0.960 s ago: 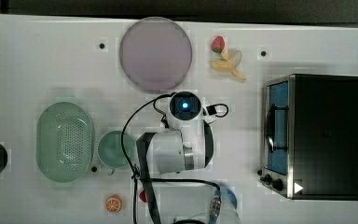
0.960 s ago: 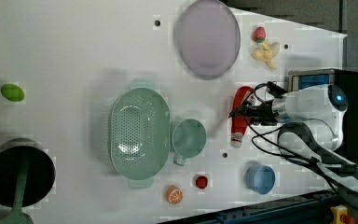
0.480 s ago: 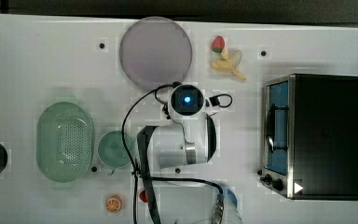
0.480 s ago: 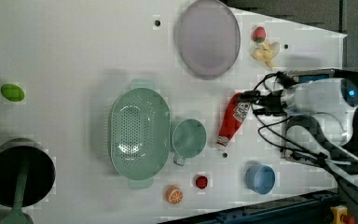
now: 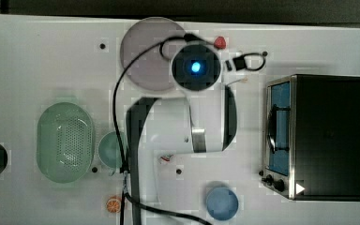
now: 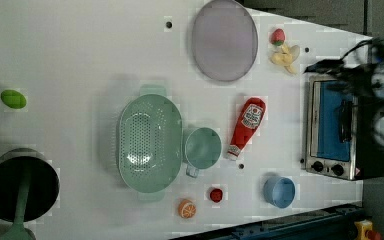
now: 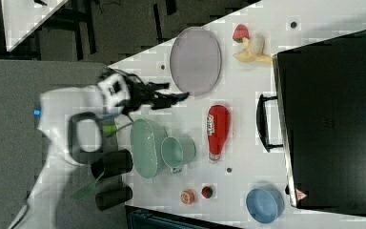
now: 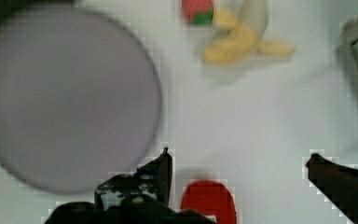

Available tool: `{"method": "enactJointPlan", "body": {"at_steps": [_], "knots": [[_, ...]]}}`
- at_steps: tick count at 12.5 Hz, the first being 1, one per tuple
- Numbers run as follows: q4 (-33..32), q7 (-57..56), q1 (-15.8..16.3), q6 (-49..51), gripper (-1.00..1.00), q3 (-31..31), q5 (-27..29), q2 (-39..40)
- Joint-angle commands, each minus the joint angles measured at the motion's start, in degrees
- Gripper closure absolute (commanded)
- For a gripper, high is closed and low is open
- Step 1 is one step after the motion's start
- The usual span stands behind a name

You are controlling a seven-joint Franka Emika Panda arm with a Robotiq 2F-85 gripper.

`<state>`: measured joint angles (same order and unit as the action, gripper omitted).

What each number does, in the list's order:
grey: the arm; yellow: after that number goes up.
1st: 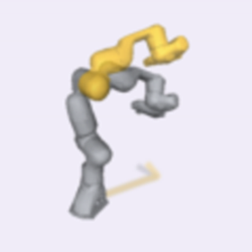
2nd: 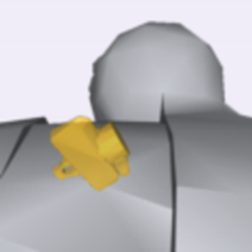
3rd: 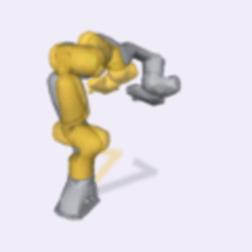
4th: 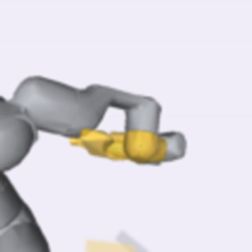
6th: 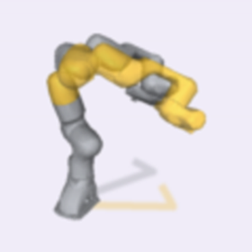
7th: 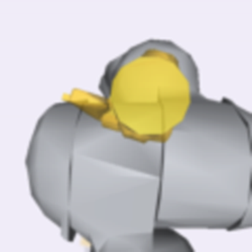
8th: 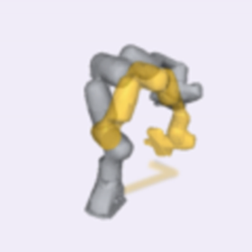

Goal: Pick ketchup from strainer and place it on the table

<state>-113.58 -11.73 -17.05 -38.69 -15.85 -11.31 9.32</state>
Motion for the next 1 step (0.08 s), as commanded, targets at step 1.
{"method": "enactJointPlan", "body": {"at_steps": [1], "knots": [[7.55,3.46,0.04,8.91,-1.00,-0.38,1.57,0.08]]}}
